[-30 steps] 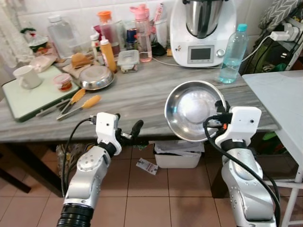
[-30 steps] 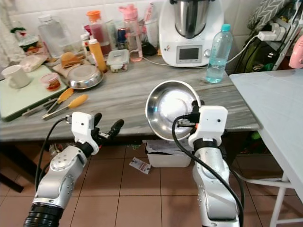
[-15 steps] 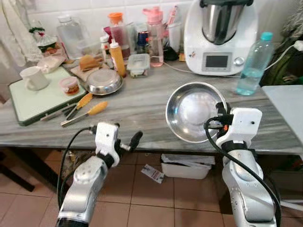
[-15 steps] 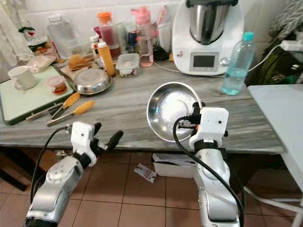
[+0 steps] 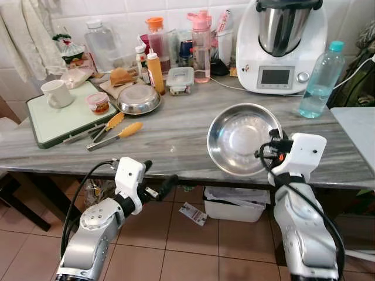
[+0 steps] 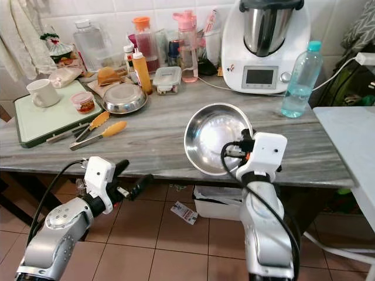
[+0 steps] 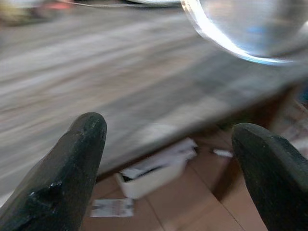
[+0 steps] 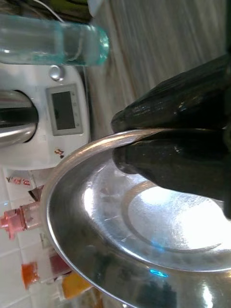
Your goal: Setting the table
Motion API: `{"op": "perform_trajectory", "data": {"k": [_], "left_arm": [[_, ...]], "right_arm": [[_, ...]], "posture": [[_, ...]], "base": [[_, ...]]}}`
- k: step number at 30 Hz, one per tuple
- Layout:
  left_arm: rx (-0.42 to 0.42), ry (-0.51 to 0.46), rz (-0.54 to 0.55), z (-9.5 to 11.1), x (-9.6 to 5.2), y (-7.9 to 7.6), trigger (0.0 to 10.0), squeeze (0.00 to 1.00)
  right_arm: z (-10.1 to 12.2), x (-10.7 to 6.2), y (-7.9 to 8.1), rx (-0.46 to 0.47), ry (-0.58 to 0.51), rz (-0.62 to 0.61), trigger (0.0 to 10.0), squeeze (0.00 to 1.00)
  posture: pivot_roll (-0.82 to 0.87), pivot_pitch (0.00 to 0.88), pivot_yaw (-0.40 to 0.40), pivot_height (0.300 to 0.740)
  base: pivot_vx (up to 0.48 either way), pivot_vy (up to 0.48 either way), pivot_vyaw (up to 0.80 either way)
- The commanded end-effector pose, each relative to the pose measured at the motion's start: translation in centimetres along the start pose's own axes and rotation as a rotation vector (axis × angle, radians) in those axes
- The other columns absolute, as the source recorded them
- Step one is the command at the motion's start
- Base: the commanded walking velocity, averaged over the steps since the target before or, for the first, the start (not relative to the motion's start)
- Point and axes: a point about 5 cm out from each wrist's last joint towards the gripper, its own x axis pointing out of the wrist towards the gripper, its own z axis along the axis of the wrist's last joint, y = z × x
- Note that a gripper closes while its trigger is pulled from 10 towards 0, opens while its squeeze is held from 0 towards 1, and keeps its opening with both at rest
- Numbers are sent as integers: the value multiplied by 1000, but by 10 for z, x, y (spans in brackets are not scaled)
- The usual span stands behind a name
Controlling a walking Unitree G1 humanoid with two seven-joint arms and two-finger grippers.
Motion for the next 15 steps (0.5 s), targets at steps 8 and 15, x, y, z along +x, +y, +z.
{"op": "perform_trajectory", "data": {"k": [8,15], "left_arm": [[5,41,-80,3,-4,-1,10000,0],[18,49,-102,2,-5,-4,10000,0]], "right_arm": [[-10,37,14,148,70,-6,10000,0],[-25,52,36,241,150,11,10000,0]], "posture": [[-82,53,114,740],[-74,49,114,740]], "base": [[0,0,0],[0,0,0]]}}
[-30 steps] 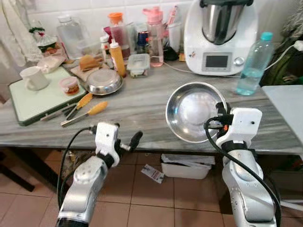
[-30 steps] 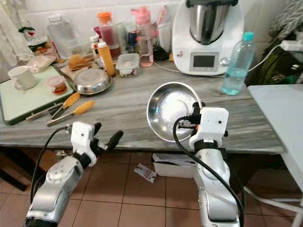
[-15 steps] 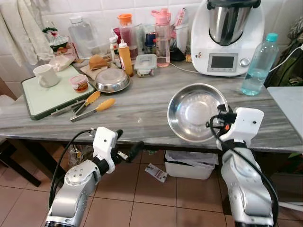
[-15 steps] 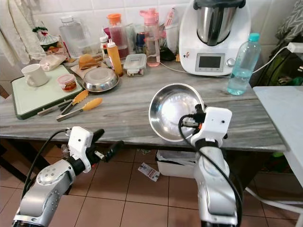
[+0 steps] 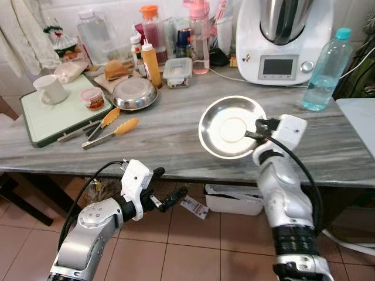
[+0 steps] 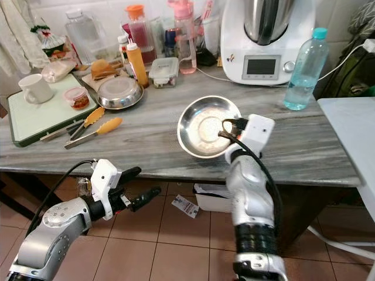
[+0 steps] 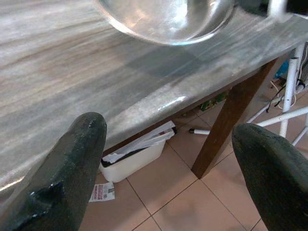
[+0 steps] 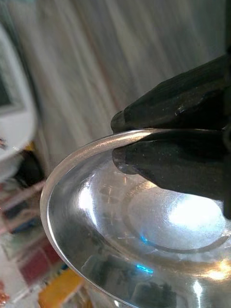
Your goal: Setting the table
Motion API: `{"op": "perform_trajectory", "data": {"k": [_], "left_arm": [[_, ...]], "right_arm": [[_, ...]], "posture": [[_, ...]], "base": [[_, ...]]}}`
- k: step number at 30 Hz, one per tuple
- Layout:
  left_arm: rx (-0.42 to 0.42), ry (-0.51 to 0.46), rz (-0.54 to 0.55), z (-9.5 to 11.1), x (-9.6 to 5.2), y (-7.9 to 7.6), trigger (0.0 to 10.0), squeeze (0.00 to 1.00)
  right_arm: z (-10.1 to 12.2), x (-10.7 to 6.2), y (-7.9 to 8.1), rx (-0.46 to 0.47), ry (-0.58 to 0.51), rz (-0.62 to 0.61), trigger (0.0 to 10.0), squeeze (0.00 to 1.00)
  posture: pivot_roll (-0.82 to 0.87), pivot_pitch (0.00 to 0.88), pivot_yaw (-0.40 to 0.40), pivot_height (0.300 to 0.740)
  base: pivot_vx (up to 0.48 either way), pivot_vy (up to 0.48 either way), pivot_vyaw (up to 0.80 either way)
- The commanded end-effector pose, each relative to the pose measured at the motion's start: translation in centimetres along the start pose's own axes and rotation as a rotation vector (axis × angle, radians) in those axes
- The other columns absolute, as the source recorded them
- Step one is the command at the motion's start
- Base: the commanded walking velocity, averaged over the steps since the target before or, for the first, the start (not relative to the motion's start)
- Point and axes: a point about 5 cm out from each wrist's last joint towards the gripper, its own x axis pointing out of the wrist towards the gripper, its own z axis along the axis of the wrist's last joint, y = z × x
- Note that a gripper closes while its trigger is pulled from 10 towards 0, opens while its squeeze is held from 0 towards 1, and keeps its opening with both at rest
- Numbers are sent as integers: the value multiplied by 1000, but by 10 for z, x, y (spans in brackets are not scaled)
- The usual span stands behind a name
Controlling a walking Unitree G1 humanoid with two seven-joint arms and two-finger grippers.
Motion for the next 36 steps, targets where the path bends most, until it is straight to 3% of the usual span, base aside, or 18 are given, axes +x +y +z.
{"op": "perform_trajectory", "data": {"k": [1,7,16,18,28,36], "left_arm": [[24,4,4,3,-3,1,10000,0],[30,-2,12,7,-4,4,10000,0],[35,-11,19,11,-1,7,10000,0],[34,-11,17,11,-1,7,10000,0],[29,-17,4,13,2,3,10000,0],[33,-36,-3,19,6,1,10000,0]], "right_arm": [[1,5,6,46,3,6,10000,0],[-12,10,14,112,68,-18,10000,0],[-22,17,22,117,144,-55,10000,0],[-24,19,21,71,156,-66,10000,0],[-32,19,14,28,196,-132,10000,0],[-36,20,11,40,208,-156,10000,0]], "posture": [[-74,49,114,740],[-68,44,112,740],[-67,34,109,740],[-67,31,108,740],[-69,32,111,740],[-69,29,111,740]], "base": [[0,0,0],[0,0,0],[0,0,0],[0,0,0],[0,0,0],[0,0,0]]}}
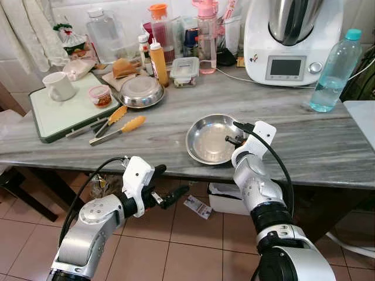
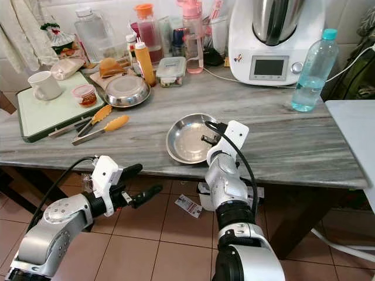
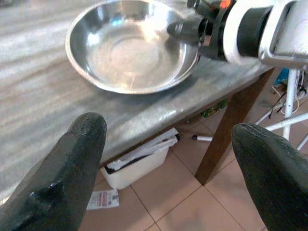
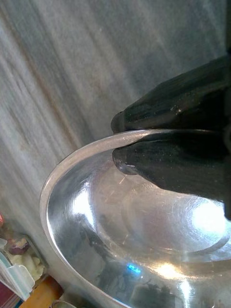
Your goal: Setting the table
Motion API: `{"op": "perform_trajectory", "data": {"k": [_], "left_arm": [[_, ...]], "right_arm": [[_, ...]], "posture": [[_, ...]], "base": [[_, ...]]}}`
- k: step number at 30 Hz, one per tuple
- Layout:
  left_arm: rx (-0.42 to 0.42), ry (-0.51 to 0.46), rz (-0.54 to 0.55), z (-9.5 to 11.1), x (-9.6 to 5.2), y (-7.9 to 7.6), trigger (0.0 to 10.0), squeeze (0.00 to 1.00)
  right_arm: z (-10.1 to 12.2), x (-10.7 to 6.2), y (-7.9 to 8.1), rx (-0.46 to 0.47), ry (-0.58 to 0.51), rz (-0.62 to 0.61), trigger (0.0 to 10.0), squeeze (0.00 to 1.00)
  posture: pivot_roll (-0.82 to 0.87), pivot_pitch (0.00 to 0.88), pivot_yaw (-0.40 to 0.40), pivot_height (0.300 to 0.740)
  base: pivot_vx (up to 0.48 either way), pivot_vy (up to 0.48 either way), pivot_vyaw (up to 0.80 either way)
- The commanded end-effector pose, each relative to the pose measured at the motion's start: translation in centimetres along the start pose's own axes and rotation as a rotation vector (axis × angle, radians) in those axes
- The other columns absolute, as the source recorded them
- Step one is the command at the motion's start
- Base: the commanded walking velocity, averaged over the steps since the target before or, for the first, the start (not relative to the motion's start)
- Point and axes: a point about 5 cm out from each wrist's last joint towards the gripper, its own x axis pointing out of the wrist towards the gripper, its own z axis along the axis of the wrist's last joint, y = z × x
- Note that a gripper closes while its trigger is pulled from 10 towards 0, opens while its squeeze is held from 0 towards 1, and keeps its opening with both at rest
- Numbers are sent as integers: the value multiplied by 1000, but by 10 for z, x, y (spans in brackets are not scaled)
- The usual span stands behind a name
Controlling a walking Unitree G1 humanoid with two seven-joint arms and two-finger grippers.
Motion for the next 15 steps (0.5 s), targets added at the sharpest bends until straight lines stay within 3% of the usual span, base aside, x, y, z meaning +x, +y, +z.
{"op": "perform_trajectory", "data": {"k": [1,3,4,5,6,7,15], "left_arm": [[14,-10,3,5,0,0,10000,0],[14,-9,1,5,0,-1,10000,0],[14,-7,0,4,0,-1,10000,0],[14,-6,0,4,0,-1,10000,0],[13,-4,0,4,0,-1,10000,0],[12,-3,0,4,0,-1,10000,0],[9,1,19,3,-2,0,10000,0]], "right_arm": [[-7,1,2,3,41,-15,10000,0],[-8,1,2,6,45,-17,10000,0],[-8,1,2,6,47,-19,10000,302],[-8,2,2,6,48,-19,10000,302],[-9,2,3,14,55,-19,10000,882],[-10,2,4,17,59,-18,10000,1000],[-15,1,13,27,89,25,10000,1000]], "posture": [[-69,29,111,740],[-69,29,111,740],[-67,29,110,740],[-67,29,110,740],[-66,29,110,740],[-65,30,109,740],[-59,26,101,740]], "base": [[0,0,0],[0,0,0],[0,0,0],[0,0,0],[0,0,0],[0,0,0],[0,0,0]]}}
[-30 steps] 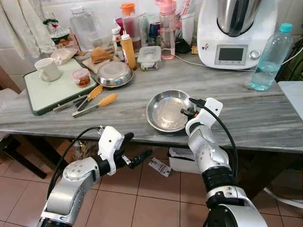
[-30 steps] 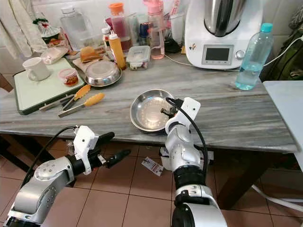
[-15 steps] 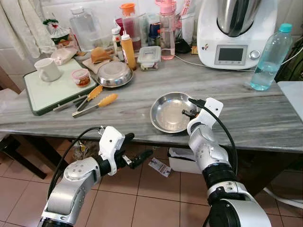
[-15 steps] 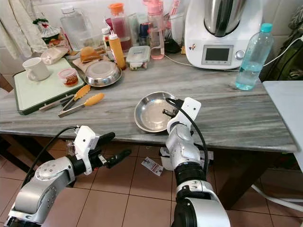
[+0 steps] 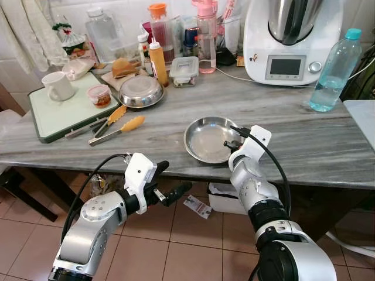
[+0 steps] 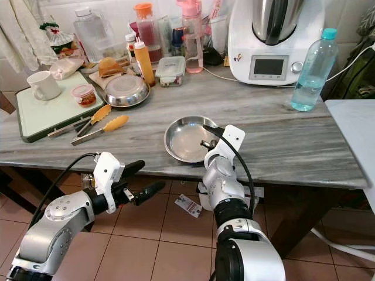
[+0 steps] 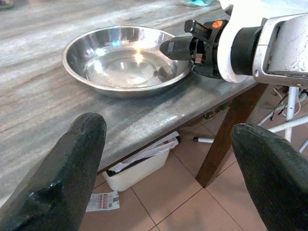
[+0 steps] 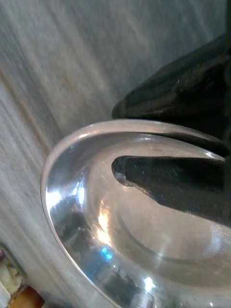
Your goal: Setting the table
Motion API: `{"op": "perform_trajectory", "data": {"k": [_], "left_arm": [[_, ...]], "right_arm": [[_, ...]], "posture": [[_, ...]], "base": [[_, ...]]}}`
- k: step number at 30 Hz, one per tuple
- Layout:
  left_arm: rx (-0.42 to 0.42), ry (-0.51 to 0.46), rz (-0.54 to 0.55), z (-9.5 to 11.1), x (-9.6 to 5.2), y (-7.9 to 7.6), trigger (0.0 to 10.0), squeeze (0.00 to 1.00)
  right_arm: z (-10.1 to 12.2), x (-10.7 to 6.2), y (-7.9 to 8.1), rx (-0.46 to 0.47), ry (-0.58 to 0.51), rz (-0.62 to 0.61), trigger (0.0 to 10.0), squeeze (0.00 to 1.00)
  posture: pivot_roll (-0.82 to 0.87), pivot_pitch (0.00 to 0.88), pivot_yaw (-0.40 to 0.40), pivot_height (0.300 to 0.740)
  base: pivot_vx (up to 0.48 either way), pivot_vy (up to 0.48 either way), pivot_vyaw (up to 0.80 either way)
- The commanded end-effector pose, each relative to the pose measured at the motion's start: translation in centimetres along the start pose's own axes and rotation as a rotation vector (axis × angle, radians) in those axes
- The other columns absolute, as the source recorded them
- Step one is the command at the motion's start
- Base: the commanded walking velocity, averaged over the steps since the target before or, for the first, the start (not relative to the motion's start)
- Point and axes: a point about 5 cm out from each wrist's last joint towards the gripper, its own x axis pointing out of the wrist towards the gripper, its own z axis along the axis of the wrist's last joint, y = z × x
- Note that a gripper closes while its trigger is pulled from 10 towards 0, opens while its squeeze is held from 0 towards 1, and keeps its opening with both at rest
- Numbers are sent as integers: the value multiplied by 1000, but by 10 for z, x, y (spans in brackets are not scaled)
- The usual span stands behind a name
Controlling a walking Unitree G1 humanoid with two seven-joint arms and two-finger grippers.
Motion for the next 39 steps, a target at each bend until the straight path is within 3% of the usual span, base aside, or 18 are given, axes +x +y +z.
{"op": "perform_trajectory", "data": {"k": [1,11,15,18,20,27,31,33,36,39], "left_arm": [[8,6,7,1,-3,0,10000,0],[1,10,6,-2,-3,-1,10000,0],[0,10,4,-2,-1,-1,10000,0],[1,6,5,-1,0,0,10000,0],[-1,5,9,-1,0,0,10000,0],[-5,-2,9,-2,2,-2,10000,0],[-7,-7,16,-2,2,-2,10000,0],[-6,-17,28,0,2,0,10000,0],[-7,-18,33,0,2,0,10000,0],[-9,-24,48,1,2,1,10000,0]], "right_arm": [[0,0,9,3,13,25,10000,1000],[5,-4,19,-47,-47,115,10000,1000],[7,-7,23,-105,-81,175,10000,1000],[12,-10,23,-210,-145,193,10000,1000],[15,-14,19,-263,-189,184,10000,1000],[16,-27,-6,-293,-236,110,10000,1000],[18,-42,-15,-376,-293,110,10000,1000],[25,-59,-21,-490,-375,130,10000,1000],[28,-65,-23,-515,-399,140,10000,1000],[37,-86,-34,-593,-466,145,10000,1000]], "posture": [[-59,25,100,740],[-70,24,105,740],[-74,24,106,740],[-80,26,106,740],[-82,23,106,740],[-85,15,100,740],[-86,10,95,740],[-88,8,88,740],[-90,8,86,740],[-90,8,86,740]], "base": [[0,0,0],[0,0,0],[0,0,0],[0,0,0],[0,0,0],[0,0,0],[0,0,0],[0,0,0],[0,0,0],[0,0,0]]}}
